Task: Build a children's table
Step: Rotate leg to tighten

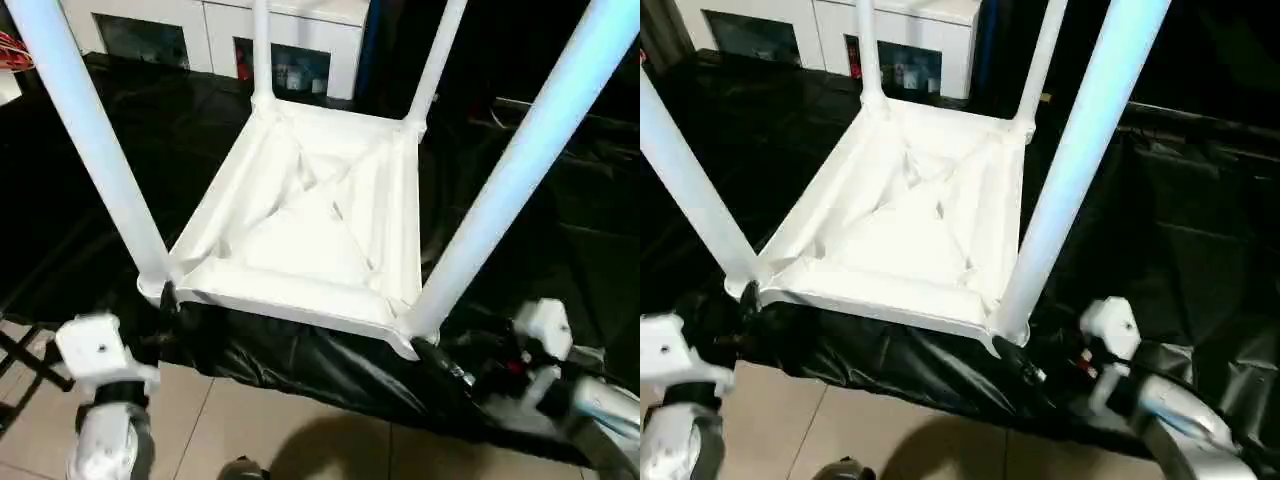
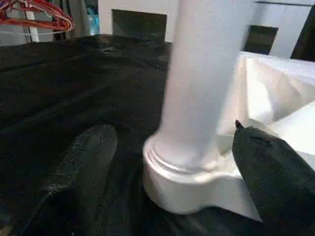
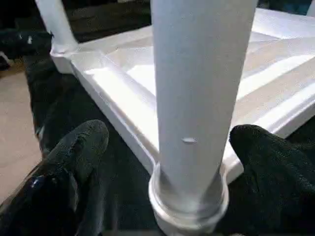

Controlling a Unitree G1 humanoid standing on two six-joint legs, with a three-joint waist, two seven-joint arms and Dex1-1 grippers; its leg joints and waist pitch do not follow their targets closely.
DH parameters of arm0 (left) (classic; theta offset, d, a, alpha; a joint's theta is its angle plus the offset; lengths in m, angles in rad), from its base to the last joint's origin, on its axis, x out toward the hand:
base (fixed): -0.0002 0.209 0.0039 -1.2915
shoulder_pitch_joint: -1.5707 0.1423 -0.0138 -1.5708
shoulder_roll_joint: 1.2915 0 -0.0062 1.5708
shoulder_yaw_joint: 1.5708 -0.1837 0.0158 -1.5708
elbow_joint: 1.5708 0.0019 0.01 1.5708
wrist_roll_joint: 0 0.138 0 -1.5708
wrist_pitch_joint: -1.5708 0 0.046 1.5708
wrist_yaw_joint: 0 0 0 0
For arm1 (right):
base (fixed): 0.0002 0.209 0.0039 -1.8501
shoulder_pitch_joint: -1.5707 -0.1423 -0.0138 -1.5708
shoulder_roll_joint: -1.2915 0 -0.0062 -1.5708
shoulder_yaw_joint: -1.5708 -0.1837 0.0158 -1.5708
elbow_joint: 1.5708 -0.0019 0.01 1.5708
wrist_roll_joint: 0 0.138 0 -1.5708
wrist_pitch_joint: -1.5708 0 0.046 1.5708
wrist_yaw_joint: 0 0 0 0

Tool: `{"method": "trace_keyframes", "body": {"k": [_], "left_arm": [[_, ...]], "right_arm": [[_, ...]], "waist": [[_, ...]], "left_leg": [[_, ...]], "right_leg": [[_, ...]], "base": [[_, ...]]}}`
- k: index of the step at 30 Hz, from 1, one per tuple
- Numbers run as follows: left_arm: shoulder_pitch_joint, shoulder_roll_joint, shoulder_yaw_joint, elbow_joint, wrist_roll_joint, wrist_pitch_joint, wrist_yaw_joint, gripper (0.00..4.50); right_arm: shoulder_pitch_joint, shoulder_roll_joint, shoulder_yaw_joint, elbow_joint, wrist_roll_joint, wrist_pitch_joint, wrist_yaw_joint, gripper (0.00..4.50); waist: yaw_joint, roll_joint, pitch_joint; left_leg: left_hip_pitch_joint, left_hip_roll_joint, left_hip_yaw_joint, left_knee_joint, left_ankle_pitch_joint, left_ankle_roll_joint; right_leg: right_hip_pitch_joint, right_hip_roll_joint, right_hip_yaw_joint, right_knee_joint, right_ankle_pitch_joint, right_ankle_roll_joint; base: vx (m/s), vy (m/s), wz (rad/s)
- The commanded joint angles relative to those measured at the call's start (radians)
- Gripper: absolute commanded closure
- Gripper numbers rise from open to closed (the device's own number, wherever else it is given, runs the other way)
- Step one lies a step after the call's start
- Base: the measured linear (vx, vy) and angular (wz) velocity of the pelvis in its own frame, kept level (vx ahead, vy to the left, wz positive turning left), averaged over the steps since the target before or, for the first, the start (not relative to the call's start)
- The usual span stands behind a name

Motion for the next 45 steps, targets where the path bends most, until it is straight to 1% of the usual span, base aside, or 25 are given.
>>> {"method": "trace_keyframes", "body": {"k": [1, 4, 5, 7, 8, 9, 10, 12, 13, 15, 17, 20, 23, 25, 27, 29, 31, 32, 33, 34, 37, 38, 41, 42, 45], "left_arm": [[-0.04, 0.029, 0.046, 0.05, -0.016, 0.019, 0.011, 0.05], [-0.081, 0.054, 0.084, 0.081, -0.036, 0.037, 0.035, 0.05], [-0.097, 0.066, 0.094, 0.09, -0.047, 0.041, 0.03, 0.05], [-0.128, 0.092, 0.095, 0.115, -0.079, 0.062, -0.009, 0.05], [-0.14, 0.1, 0.086, 0.127, -0.107, 0.085, -0.05, 0.05], [-0.147, 0.105, 0.08, 0.135, -0.124, 0.097, -0.073, 0.05], [-0.162, 0.122, 0.059, 0.151, -0.124, 0.104, -0.112, 0.05], [-0.18, 0.136, 0.039, 0.168, -0.128, 0.119, -0.147, 0.05], [-0.208, 0.15, 0.023, 0.194, -0.131, 0.12, -0.182, 0.05], [-0.252, 0.167, 0.007, 0.234, -0.152, 0.139, -0.234, 0.05], [-0.27, 0.178, -0.004, 0.252, -0.167, 0.16, -0.26, 0.05], [-0.295, 0.198, -0.03, 0.277, -0.176, 0.186, -0.308, 0.05], [-0.32, 0.204, -0.034, 0.31, -0.172, 0.194, -0.318, 0.05], [-0.362, 0.211, -0.05, 0.371, -0.136, 0.19, -0.299, 0.05], [-0.373, 0.21, -0.054, 0.383, -0.124, 0.195, -0.281, 0.05], [-0.382, 0.199, -0.051, 0.386, -0.129, 0.202, -0.268, 0.4], [-0.395, 0.173, -0.038, 0.379, -0.154, 0.207, -0.243, 0.45], [-0.399, 0.167, -0.035, 0.38, -0.16, 0.205, -0.239, 0.59], [-0.4, 0.165, -0.035, 0.381, -0.159, 0.203, -0.235, 0.75], [-0.4, 0.164, -0.035, 0.381, -0.159, 0.202, -0.235, 0.85], [-0.42, 0.153, -0.031, 0.417, -0.171, 0.194, -0.247, 0.91], [-0.424, 0.152, -0.03, 0.422, -0.172, 0.194, -0.243, 1.12], [-0.431, 0.15, -0.033, 0.429, -0.17, 0.196, -0.238, 1.32], [-0.434, 0.15, -0.034, 0.431, -0.17, 0.197, -0.239, 1.42], [-0.444, 0.153, -0.034, 0.441, -0.169, 0.205, -0.231, 1.67]], "right_arm": [[-0.042, 0.03, 0.017, 0.078, -0.039, -0.033, -0.033, 0.0], [-0.076, 0.056, 0.027, 0.126, -0.048, -0.049, -0.045, 0.0], [-0.088, 0.064, 0.029, 0.14, -0.053, -0.057, -0.053, 0.0], [-0.108, 0.075, 0.024, 0.163, -0.067, -0.072, -0.083, 0.0], [-0.114, 0.078, 0.017, 0.171, -0.068, -0.074, -0.094, 0.0], [-0.118, 0.08, 0.013, 0.175, -0.069, -0.075, -0.1, 0.0], [-0.128, 0.084, 0.001, 0.19, -0.077, -0.08, -0.124, 0.0], [-0.138, 0.087, -0.011, 0.207, -0.082, -0.086, -0.142, 0.0], [-0.15, 0.084, -0.027, 0.227, -0.091, -0.091, -0.165, 0.0], [-0.164, 0.081, -0.048, 0.258, -0.098, -0.109, -0.171, 0.0], [-0.165, 0.075, -0.055, 0.268, -0.098, -0.121, -0.174, 0.0], [-0.161, 0.061, -0.072, 0.279, -0.11, -0.132, -0.199, 0.0], [-0.158, 0.057, -0.078, 0.282, -0.112, -0.137, -0.21, 0.0], [-0.159, 0.04, -0.094, 0.312, -0.135, -0.157, -0.219, 0.0], [-0.164, 0.036, -0.11, 0.324, -0.133, -0.158, -0.227, 0.0], [-0.161, 0.027, -0.122, 0.319, -0.119, -0.149, -0.218, 0.0], [-0.113, -0.007, -0.11, 0.23, -0.051, -0.095, -0.128, 0.0], [-0.091, -0.021, -0.098, 0.195, -0.028, -0.081, -0.09, 0.0], [-0.082, -0.028, -0.093, 0.182, -0.022, -0.079, -0.075, 0.0], [-0.08, -0.03, -0.092, 0.179, -0.02, -0.079, -0.071, 0.0], [0.008, -0.097, -0.042, 0.082, 0.013, -0.058, 0.057, 0.0], [0.015, -0.11, -0.039, 0.075, 0.01, -0.054, 0.069, 0.0], [0.022, -0.134, -0.04, 0.06, 0.024, -0.037, 0.097, 0.0], [0.022, -0.139, -0.042, 0.052, 0.036, -0.028, 0.105, 0.0], [0.003, -0.144, -0.035, 0.02, 0.063, 0.01, 0.112, 0.0]], "waist": [[-0.006, 0.012, -0.033], [-0.007, 0.013, -0.035], [-0.005, 0.008, -0.036], [-0.003, 0.011, -0.041], [-0.003, 0.006, -0.04], [0.0, 0.011, -0.042], [0.0, 0.007, -0.036], [0.002, 0.007, -0.037], [0.003, 0.013, -0.033], [0.006, 0.012, -0.032], [0.002, 0.006, -0.031], [-0.002, 0.006, -0.034], [-0.002, 0.008, -0.037], [-0.002, 0.013, -0.039], [-0.001, 0.011, -0.038], [0.0, 0.009, -0.037], [0.001, 0.01, -0.036], [0.004, 0.014, -0.035], [0.005, 0.01, -0.036], [0.003, 0.007, -0.037], [0.005, 0.005, -0.032], [0.002, 0.0, -0.033], [-0.002, 0.003, -0.033], [0.0, 0.002, -0.033], [0.002, 0.003, -0.035]], "left_leg": [[0.004, 0.092, -0.045, -0.084, -0.184, 0.054], [0.006, 0.093, -0.044, -0.084, -0.183, 0.048], [0.005, 0.094, -0.044, -0.084, -0.176, 0.051], [0.006, 0.093, -0.042, -0.08, -0.126, 0.06], [0.006, 0.092, -0.04, -0.08, -0.118, 0.064], [0.01, 0.091, -0.038, -0.08, -0.118, 0.062], [0.011, 0.094, -0.035, -0.083, -0.128, 0.058], [0.015, 0.094, -0.032, -0.084, -0.144, 0.048], [0.018, 0.093, -0.03, -0.086, -0.163, 0.038], [0.026, 0.091, -0.026, -0.088, -0.208, 0.017], [0.013, 0.093, -0.029, -0.092, -0.217, 0.012], [0.012, 0.09, -0.027, -0.089, -0.181, 0.024], [0.011, 0.089, -0.025, -0.083, -0.141, 0.044], [0.011, 0.088, -0.024, -0.08, -0.128, 0.052], [0.01, 0.09, -0.025, -0.082, -0.137, 0.056], [0.01, 0.093, -0.025, -0.083, -0.153, 0.054], [0.012, 0.094, -0.024, -0.083, -0.163, 0.061], [0.009, 0.096, -0.025, -0.082, -0.176, 0.069], [0.009, 0.096, -0.025, -0.082, -0.173, 0.073], [0.001, 0.092, -0.027, -0.082, -0.162, 0.083], [0.002, 0.092, -0.026, -0.082, -0.167, 0.095], [0.001, 0.09, -0.026, -0.082, -0.171, 0.096], [0.001, 0.09, -0.029, -0.083, -0.176, 0.094], [0.006, 0.092, -0.028, -0.081, -0.175, 0.095], [0.004, 0.092, -0.029, -0.081, -0.164, 0.096]], "right_leg": [[0.02, -0.134, 0.079, -0.075, -0.187, -0.102], [0.022, -0.136, 0.08, -0.069, -0.16, -0.126], [0.024, -0.137, 0.08, -0.068, -0.15, -0.127], [0.022, -0.135, 0.081, -0.055, -0.079, -0.144], [0.021, -0.134, 0.081, -0.055, -0.071, -0.144], [0.018, -0.136, 0.082, -0.053, -0.074, -0.151], [0.015, -0.137, 0.084, -0.057, -0.088, -0.154], [0.013, -0.137, 0.086, -0.057, -0.116, -0.15], [0.009, -0.136, 0.087, -0.062, -0.141, -0.145], [0.004, -0.139, 0.09, -0.067, -0.199, -0.141], [0.014, -0.146, 0.09, -0.064, -0.224, -0.138], [0.013, -0.142, 0.09, -0.06, -0.197, -0.135], [0.014, -0.141, 0.089, -0.053, -0.129, -0.151], [0.014, -0.139, 0.087, -0.052, -0.099, -0.157], [0.016, -0.14, 0.087, -0.051, -0.102, -0.165], [0.017, -0.143, 0.087, -0.051, -0.113, -0.175], [0.017, -0.142, 0.087, -0.052, -0.116, -0.18], [0.021, -0.144, 0.088, -0.056, -0.117, -0.175], [0.022, -0.144, 0.088, -0.055, -0.11, -0.172], [0.026, -0.145, 0.086, -0.053, -0.109, -0.169], [0.022, -0.145, 0.086, -0.066, -0.178, -0.146], [0.024, -0.144, 0.085, -0.066, -0.197, -0.14], [0.021, -0.145, 0.083, -0.071, -0.244, -0.132], [0.017, -0.144, 0.085, -0.072, -0.243, -0.135], [0.018, -0.144, 0.084, -0.068, -0.227, -0.14]], "base": [[0.0, 0.0, 0.0], [0.0, 0.0, 0.0], [0.0, 0.0, 0.0], [0.0, 0.0, 0.0], [0.0, 0.0, 0.0], [0.0, 0.0, 0.0], [0.0, 0.0, 0.0], [0.0, 0.0, 0.0], [0.0, 0.0, 0.0], [0.0, 0.0, 0.0], [0.0, 0.0, 0.0], [0.0, 0.0, 0.0], [0.0, 0.0, 0.0], [0.0, 0.0, 0.0], [0.0, 0.0, 0.0], [0.0, 0.0, 0.0], [0.0, 0.0, 0.0], [0.0, 0.0, 0.0], [0.0, 0.0, 0.0], [0.0, 0.0, 0.0], [0.0, 0.0, 0.0], [0.0, 0.0, 0.0], [0.0, 0.0, 0.0], [0.0, 0.0, 0.0], [0.0, 0.0, 0.0]]}}
